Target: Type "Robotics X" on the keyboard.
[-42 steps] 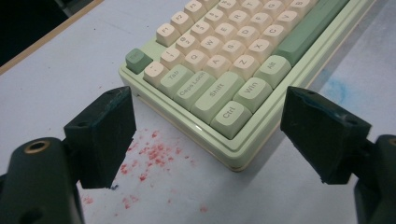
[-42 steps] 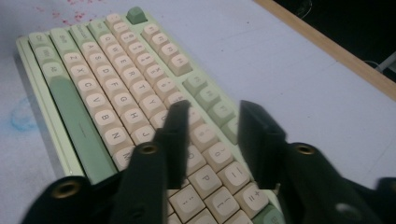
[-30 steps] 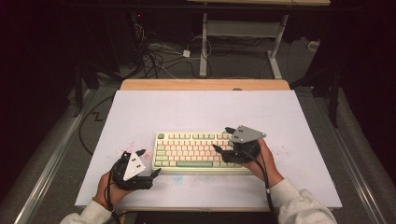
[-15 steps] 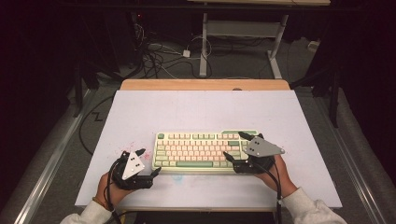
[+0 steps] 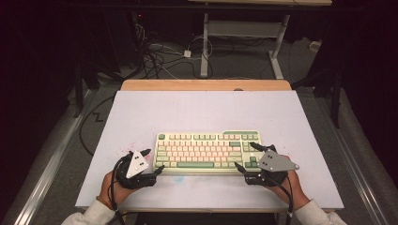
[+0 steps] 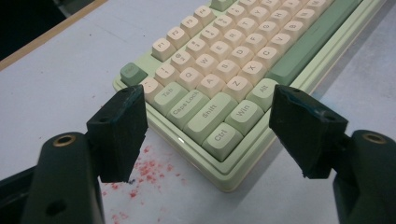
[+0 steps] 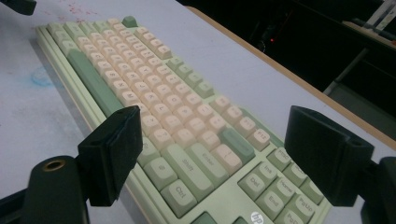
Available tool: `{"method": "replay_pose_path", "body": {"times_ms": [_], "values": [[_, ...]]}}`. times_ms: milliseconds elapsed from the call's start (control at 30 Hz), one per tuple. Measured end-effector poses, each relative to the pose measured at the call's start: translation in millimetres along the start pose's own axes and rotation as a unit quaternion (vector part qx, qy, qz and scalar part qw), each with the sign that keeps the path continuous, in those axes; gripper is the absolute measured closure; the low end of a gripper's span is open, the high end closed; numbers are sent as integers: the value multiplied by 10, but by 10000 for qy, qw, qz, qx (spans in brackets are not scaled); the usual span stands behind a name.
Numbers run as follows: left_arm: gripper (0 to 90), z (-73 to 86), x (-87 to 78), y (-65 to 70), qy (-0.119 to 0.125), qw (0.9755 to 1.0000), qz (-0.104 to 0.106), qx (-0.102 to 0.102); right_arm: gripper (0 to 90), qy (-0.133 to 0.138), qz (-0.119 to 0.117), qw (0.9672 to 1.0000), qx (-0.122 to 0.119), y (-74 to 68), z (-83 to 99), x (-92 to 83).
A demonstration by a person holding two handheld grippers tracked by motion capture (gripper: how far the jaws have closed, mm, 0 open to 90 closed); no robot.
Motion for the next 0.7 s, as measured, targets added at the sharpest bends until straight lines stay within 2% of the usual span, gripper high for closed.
{"method": "replay_pose_path", "body": {"times_ms": [33,100,233,300,433,567,700], "values": [[324,-9,2,0,-3,10000,0,10,201,6,13,10000,-1,3,12,-13],[401,-24,10,3,13,9999,150,38,204,18,7,10000,35,6,31,-36],[529,-63,29,7,-53,9997,209,61,204,-49,3,10000,30,-14,72,-63],[628,-78,34,-5,-40,9997,234,72,204,-62,2,10000,-9,-28,90,-81],[773,-100,59,-27,-101,9994,326,11,204,-105,-1,9999,-41,-49,121,-105],[842,-144,97,-40,-151,9990,424,-49,204,-132,-6,9999,-47,-53,132,-102],[878,-209,129,-36,-207,9988,433,21,204,-137,-10,9999,-96,-61,128,-97]]}}
Point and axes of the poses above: each handheld gripper's, and its own axes: x roughly forward along the jaws, z roughly out of its underside, y roughly to its right, the point moved 2 cm from there along x, roughly forward along the jaws, and after that the axes turned 3 degrees about -y, right-handed, at the moved point
